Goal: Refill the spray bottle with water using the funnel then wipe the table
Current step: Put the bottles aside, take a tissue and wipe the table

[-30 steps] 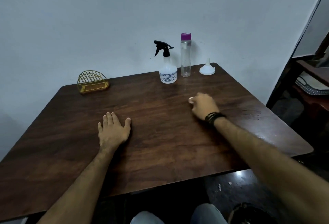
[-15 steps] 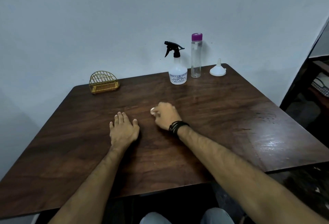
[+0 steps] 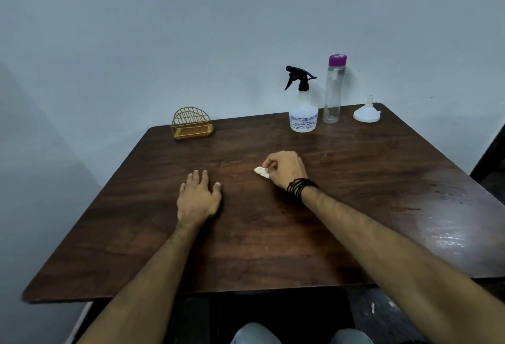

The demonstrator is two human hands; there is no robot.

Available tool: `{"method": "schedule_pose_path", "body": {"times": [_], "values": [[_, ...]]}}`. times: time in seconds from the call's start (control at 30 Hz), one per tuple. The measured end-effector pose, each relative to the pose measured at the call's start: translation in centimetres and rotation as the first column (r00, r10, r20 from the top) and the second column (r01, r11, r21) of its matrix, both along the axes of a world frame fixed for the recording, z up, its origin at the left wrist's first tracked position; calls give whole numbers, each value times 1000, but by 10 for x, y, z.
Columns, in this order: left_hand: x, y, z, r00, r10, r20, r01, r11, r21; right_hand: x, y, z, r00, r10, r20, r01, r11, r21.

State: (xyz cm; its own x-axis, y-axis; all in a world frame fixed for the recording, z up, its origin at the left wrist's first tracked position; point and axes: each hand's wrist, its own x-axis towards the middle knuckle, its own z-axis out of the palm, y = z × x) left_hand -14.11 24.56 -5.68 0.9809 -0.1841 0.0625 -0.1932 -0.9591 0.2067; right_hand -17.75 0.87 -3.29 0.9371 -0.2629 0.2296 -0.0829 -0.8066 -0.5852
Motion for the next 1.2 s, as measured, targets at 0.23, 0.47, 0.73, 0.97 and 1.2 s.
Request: {"method": "schedule_pose_path", "body": {"times": [0.23, 0.47, 0.73, 0.97, 1.2], "values": [[9, 13, 6, 996, 60, -69, -55, 996, 69, 17, 61, 6, 967, 242, -76, -253, 905, -343], [12, 41, 2, 995, -97, -13, 98, 995, 30, -13, 102, 5, 823, 555, -121, -558, 749, -357], [13, 40, -5, 999, 11, -34, -10, 999, 36, 98, 74, 10, 955, 272, -121, -298, 874, -384], [18, 41, -6, 1000, 25, -17, -24, 999, 22, 66, 107, -2, 872, 479, -101, -482, 805, -345], [17, 39, -6, 999, 33, -21, -32, 999, 33, -47, 102, -10, 755, 656, -3, -619, 710, -336]]}}
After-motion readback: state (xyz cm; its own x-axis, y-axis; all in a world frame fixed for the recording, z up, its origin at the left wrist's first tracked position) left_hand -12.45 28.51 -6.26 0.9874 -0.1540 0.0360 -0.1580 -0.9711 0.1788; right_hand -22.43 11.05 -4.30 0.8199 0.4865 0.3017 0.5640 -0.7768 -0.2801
